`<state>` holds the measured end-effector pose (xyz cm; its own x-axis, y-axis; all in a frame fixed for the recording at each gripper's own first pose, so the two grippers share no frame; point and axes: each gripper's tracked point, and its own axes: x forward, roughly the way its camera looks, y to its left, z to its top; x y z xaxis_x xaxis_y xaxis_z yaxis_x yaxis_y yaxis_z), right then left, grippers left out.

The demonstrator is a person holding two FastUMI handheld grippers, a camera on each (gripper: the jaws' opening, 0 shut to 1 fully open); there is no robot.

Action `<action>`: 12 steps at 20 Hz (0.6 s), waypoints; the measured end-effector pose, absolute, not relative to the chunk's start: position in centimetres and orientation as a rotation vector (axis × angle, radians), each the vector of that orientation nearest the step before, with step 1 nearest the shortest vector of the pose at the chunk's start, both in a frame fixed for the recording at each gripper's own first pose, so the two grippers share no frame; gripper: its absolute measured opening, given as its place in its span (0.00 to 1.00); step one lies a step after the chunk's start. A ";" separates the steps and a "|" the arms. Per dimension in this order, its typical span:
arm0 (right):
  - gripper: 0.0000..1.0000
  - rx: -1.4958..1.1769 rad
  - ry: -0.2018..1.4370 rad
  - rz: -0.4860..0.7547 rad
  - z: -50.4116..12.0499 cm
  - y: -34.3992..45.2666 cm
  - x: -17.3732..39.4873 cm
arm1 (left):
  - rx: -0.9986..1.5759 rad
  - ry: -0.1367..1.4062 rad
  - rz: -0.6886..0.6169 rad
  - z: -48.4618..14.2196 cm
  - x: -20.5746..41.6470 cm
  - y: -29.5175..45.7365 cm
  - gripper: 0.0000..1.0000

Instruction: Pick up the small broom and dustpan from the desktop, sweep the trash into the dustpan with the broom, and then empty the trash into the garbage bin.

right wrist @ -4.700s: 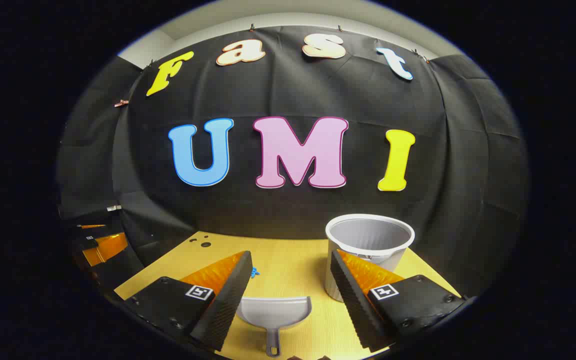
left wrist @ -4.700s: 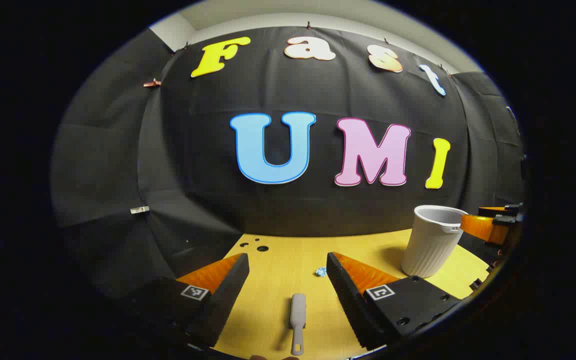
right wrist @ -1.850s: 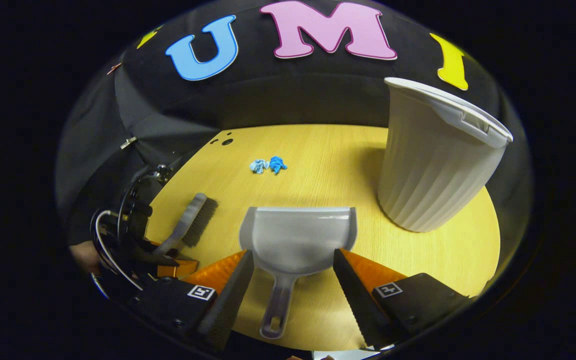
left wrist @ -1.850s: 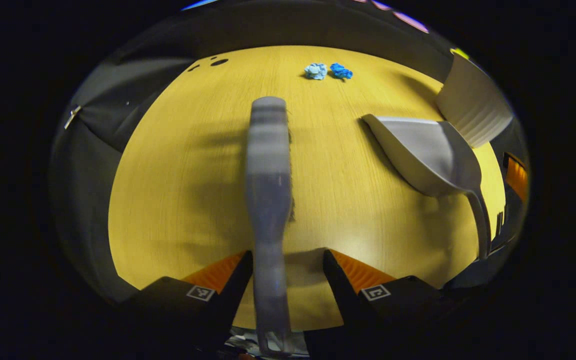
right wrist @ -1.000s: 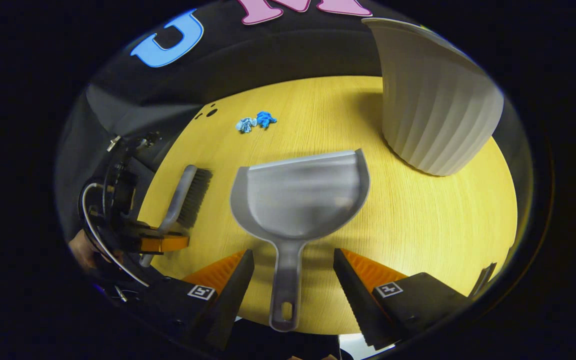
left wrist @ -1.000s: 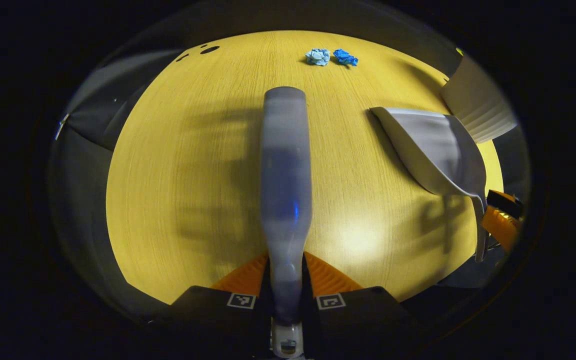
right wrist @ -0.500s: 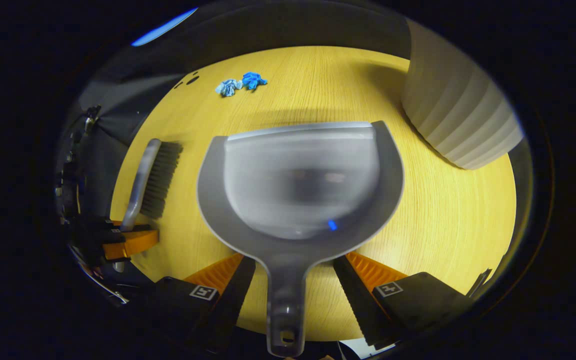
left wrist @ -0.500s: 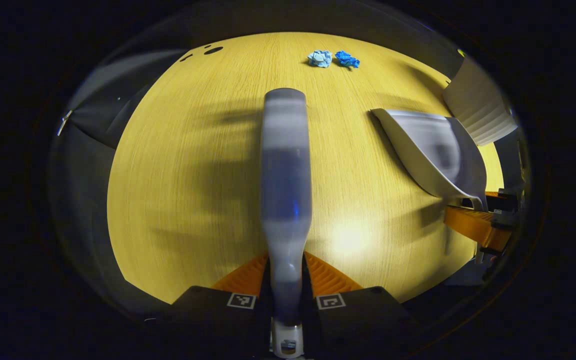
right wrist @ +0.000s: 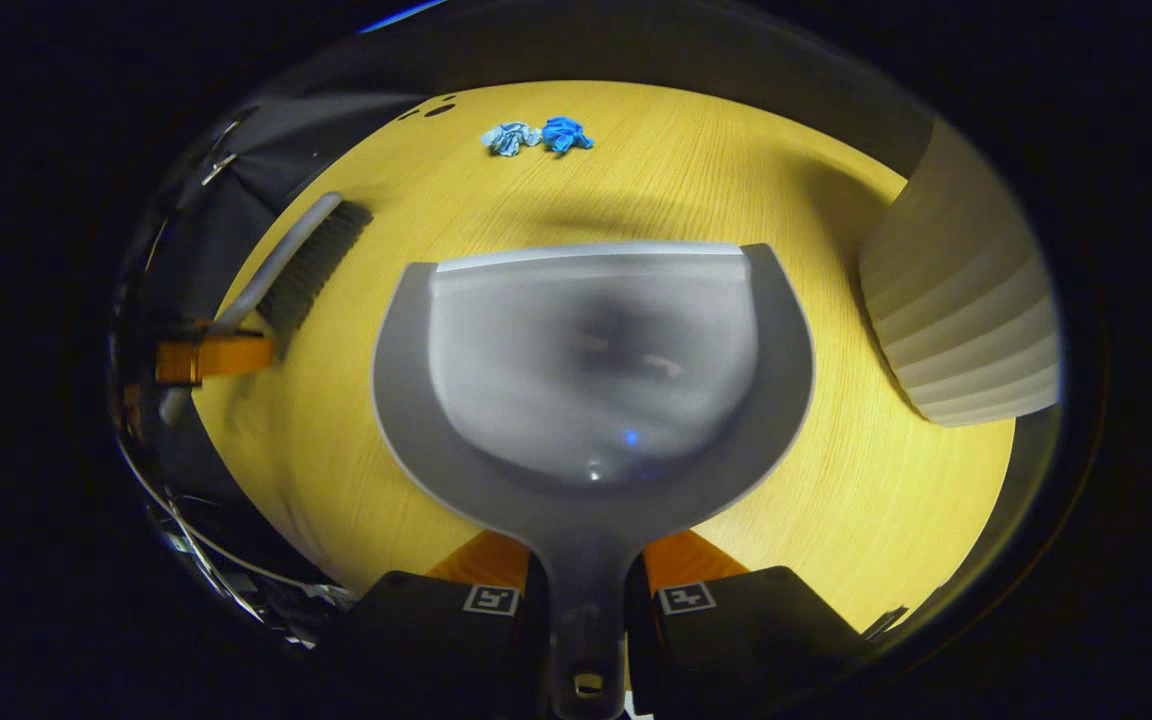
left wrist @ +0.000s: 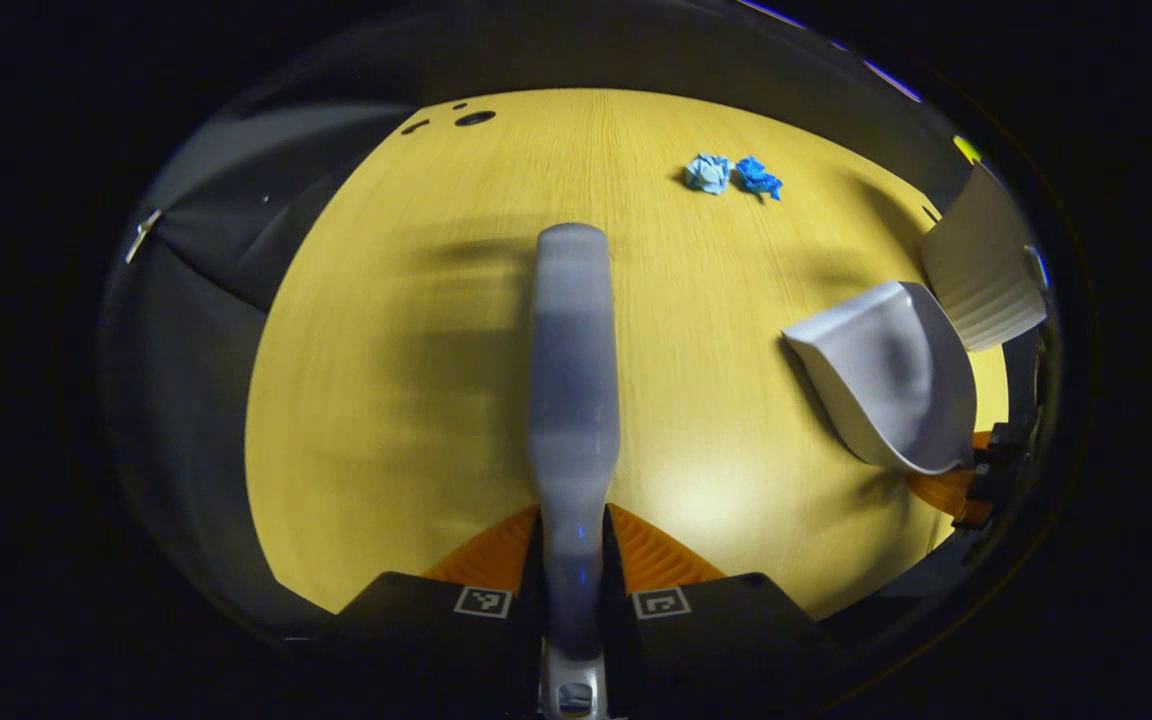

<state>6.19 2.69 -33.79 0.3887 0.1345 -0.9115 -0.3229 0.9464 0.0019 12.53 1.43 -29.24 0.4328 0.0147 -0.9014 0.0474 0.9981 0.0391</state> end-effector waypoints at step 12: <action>0.35 -0.266 1.086 0.338 -31.7 0.0 6.8 | 0.511 1.046 -0.237 -26.0 31.9 -0.3 0.26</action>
